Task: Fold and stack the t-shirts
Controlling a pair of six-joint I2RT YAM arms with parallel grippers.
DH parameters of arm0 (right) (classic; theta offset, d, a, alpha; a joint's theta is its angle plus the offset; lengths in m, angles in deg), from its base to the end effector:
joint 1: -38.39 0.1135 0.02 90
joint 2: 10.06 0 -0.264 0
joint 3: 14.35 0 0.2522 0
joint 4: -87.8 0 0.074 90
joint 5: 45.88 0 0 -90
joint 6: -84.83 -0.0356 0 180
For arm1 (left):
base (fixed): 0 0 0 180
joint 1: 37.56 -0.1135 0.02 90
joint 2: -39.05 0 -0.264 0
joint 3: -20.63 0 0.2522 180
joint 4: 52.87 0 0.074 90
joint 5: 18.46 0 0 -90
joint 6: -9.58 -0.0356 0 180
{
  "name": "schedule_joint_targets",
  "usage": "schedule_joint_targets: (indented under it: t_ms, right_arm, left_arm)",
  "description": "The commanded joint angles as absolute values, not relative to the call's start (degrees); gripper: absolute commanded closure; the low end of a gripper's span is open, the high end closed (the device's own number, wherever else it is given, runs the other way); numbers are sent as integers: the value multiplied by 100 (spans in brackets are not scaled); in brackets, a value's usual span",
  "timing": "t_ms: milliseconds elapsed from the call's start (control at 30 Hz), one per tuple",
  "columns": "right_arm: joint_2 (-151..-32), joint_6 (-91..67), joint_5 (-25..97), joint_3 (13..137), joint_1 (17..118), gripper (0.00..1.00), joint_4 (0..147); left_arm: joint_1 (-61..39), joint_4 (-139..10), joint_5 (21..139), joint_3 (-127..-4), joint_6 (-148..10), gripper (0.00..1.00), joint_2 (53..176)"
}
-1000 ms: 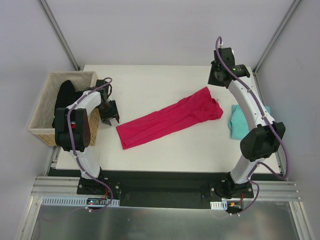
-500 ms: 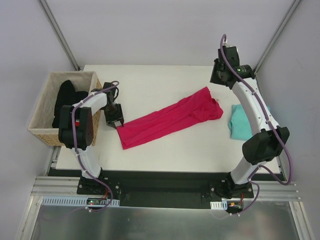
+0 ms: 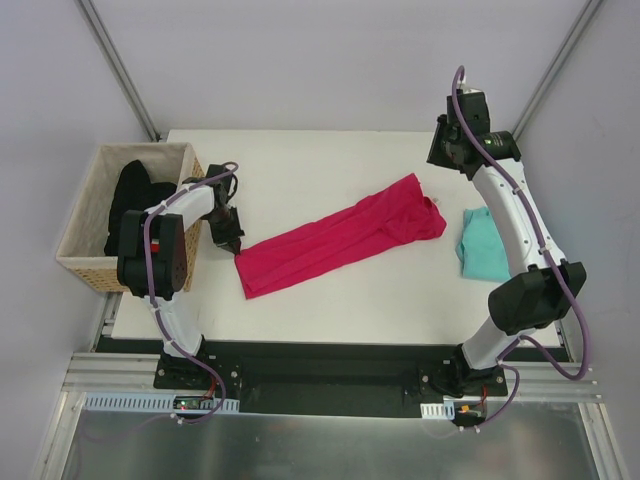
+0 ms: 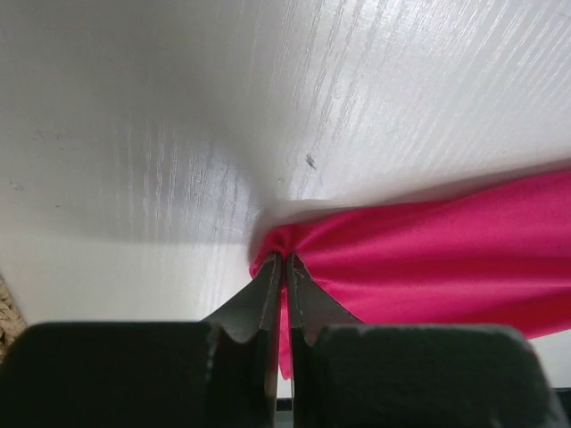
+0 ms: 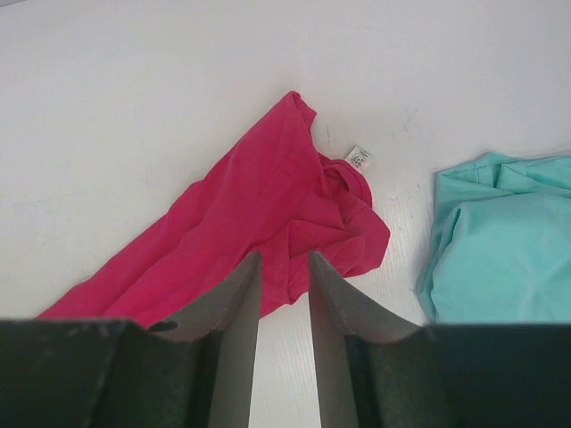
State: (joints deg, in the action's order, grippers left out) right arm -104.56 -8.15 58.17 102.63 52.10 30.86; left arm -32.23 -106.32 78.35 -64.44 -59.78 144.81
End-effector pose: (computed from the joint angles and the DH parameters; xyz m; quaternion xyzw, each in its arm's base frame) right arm 0.3549 0.0777 0.4117 -0.0254 0.8797 -0.0400 0.4732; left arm 0.3556 -0.0374 0.1733 -0.1236 0.9810 -0.0883 0.1210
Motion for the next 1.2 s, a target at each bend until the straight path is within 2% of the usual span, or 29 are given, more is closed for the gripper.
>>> schedule_joint_targets:
  t_ms: [0,400,533,633,700,767,933,1167]
  right_arm:
    - [-10199,-886,5739,10338,5166,69,3159]
    - [-10419,-912,5634,10452,5157,69,2993]
    - [-10367,-1061,5625,10155,5157,70,2939]
    - [-10288,-1333,5660,9838,5157,75,2966]
    - [-10296,-1605,5625,9557,5122,84,2966]
    - [-10279,-1869,5503,9198,5087,99,2957]
    - [-10006,-2950,5072,7896,5086,99,3571]
    - [-10190,-3250,5062,7464,5095,99,3607]
  left_arm:
    - [-3176,-10706,7681,-6423,-5863,100,14417]
    - [-3176,-10706,7558,-6695,-5731,100,14355]
    - [-3176,-10715,7602,-6784,-5731,100,14390]
    - [-3167,-10715,7681,-6801,-5722,100,14390]
    - [-3176,-10715,7707,-6793,-5731,100,14390]
    - [-3176,-10715,7725,-6792,-5740,100,14364]
    - [-3176,-10741,7734,-6793,-5748,100,14268]
    - [-3176,-10785,7734,-6863,-5792,100,14259]
